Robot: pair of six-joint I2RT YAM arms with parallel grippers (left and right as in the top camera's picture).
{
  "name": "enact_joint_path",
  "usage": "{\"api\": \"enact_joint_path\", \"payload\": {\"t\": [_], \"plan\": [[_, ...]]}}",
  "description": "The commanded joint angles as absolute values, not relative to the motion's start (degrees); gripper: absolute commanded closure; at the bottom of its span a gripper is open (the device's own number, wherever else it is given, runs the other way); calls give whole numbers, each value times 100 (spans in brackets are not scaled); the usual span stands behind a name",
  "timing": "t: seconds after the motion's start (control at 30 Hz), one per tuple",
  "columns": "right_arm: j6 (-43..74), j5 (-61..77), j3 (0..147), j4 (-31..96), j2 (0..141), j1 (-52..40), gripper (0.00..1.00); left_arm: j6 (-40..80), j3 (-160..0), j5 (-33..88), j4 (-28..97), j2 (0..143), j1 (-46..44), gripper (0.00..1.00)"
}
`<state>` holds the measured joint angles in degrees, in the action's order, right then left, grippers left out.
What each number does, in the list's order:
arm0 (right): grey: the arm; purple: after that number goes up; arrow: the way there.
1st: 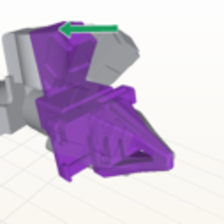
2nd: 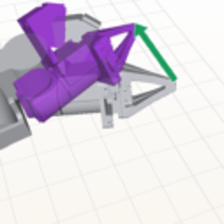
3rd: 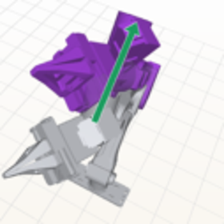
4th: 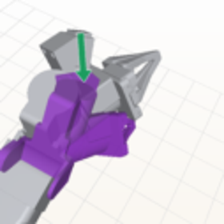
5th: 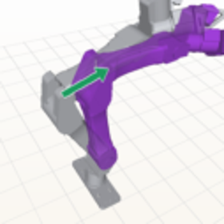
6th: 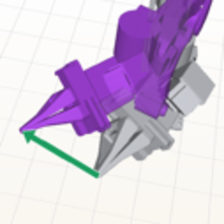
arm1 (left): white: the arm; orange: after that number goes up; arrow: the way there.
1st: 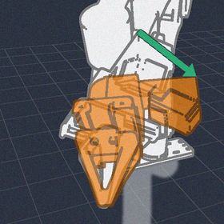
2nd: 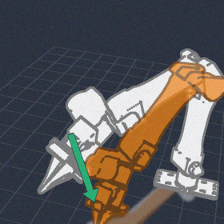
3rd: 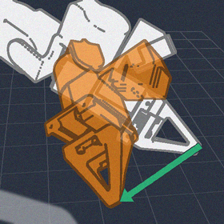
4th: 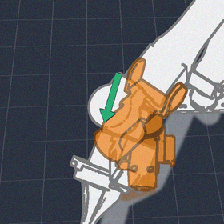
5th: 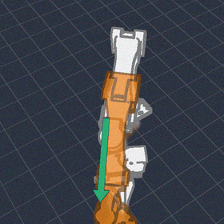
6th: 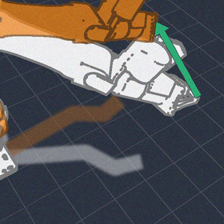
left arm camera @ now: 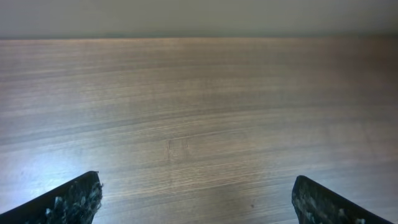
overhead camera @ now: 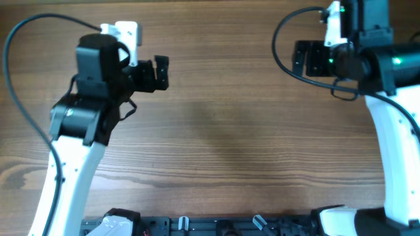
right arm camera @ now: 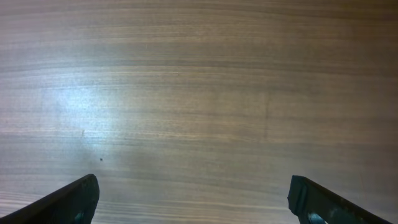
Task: Untangle cables
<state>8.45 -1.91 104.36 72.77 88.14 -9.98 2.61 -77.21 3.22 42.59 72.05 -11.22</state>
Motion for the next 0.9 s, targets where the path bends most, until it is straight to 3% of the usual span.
{"api": "enact_joint_path", "payload": {"t": [0.0,0.37,0.8,0.83,0.87], "plan": [[814,-143,10422,6923,9124,-1184,0,-16,-7758,93,4062,7625,-1227,0],[1055,-292,9813,5485,9614,-1334,0,-19,-7758,-261,3245,8329,-1227,0],[1107,-336,8659,5037,9616,-1334,0,45,-7758,-329,3411,9509,-1227,0],[1107,-336,8659,5035,9616,-1334,0,47,-7758,-329,3409,9555,-1227,4],[1105,-336,8659,5026,9616,-1334,28,47,-7758,-331,3409,9612,-1227,21]]}}
